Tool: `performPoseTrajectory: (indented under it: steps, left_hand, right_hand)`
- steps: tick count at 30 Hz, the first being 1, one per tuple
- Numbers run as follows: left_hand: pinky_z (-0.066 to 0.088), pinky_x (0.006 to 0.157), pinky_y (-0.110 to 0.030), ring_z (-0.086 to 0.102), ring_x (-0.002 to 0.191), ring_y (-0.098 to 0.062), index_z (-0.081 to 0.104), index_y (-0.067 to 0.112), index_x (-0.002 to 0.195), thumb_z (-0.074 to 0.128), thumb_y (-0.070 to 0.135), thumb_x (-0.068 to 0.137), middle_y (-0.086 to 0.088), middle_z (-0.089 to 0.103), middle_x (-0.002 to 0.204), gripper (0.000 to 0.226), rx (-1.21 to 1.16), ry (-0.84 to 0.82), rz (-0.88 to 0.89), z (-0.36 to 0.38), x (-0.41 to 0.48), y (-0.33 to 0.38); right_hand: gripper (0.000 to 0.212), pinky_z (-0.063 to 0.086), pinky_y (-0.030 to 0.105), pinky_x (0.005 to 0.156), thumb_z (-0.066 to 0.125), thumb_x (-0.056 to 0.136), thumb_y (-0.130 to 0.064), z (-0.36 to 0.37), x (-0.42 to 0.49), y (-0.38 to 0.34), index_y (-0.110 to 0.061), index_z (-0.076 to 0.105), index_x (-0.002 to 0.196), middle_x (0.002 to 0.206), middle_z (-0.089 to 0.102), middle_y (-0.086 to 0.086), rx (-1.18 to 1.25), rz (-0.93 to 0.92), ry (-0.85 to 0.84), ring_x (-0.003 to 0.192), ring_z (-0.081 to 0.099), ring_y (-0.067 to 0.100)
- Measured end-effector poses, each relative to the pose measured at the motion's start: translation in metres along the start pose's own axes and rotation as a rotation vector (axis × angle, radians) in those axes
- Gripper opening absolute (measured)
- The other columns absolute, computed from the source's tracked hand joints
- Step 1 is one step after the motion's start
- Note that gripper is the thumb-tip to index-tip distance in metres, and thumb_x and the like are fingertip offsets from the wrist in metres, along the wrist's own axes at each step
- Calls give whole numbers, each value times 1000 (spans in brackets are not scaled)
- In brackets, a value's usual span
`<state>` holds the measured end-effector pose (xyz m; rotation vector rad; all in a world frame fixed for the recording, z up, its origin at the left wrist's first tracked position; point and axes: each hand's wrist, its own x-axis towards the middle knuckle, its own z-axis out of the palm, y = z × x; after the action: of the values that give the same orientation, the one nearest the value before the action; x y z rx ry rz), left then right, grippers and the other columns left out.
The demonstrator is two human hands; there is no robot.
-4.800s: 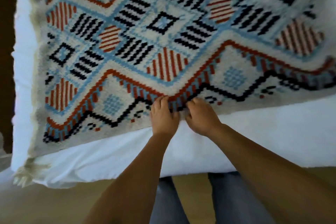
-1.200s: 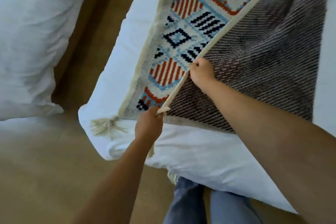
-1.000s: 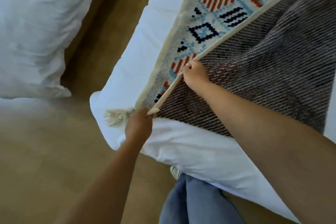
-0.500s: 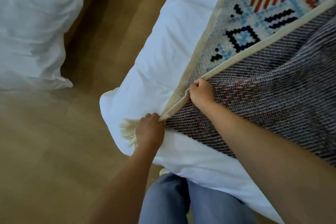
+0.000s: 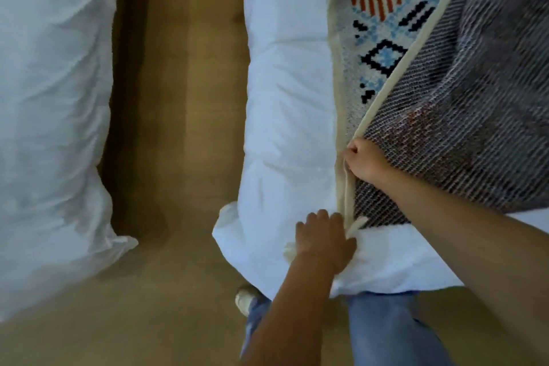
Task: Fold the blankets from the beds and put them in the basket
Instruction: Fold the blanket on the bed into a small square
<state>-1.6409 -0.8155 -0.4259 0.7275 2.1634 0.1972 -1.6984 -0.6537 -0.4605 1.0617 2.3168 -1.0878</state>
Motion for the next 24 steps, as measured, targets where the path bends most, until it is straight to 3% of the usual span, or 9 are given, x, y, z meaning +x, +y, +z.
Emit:
performPoseTrajectory:
  steps: [4,6,9,12,16,20,24]
  left_hand:
    - [37,91,-40,46,114,-28,47,14,122,44,50,90,-9,50,122,48,82,38,64,-40,-6,-36]
    - [38,91,-39,47,114,-28,48,14,122,44,43,92,-8,50,123,42,142,24,70,-62,5,-44]
    - [39,87,-35,49,112,-26,51,13,117,44,33,91,-7,54,119,33,189,69,117,-90,33,-38]
    - [38,80,-33,51,107,-25,53,14,114,43,29,91,-5,56,114,29,286,106,166,-119,68,-27]
    - [38,76,-31,54,102,-24,53,13,112,44,24,90,-5,58,110,26,400,120,253,-150,104,-9]
    - [38,78,-30,54,103,-25,52,13,114,43,20,90,-6,58,111,26,433,175,305,-180,135,8]
    - [36,77,-30,54,106,-27,52,15,116,41,16,89,-8,58,116,29,444,208,334,-202,165,35]
  right_hand:
    - [22,37,26,59,46,93,-25,4,-13,-10,-10,53,79,76,56,6,136,100,131,70,53,22]
    - [19,35,25,54,46,92,-25,6,-17,-16,-9,53,86,73,52,4,169,123,166,69,51,21]
    - [16,33,27,63,46,89,-20,8,-13,-20,-9,46,76,71,47,3,214,84,212,74,46,23]
    - [27,28,28,65,45,87,-15,7,-1,-26,-16,35,62,62,38,-2,277,10,294,71,41,23]
    - [14,31,29,63,46,86,-13,-5,16,-35,-11,44,72,70,49,7,385,1,483,69,46,23]
    - [13,40,36,65,46,86,-13,-22,33,-42,-12,45,73,75,50,9,447,47,559,71,49,24]
    - [12,33,33,63,48,86,-13,-47,50,-42,-9,47,75,78,45,9,469,3,621,72,45,23]
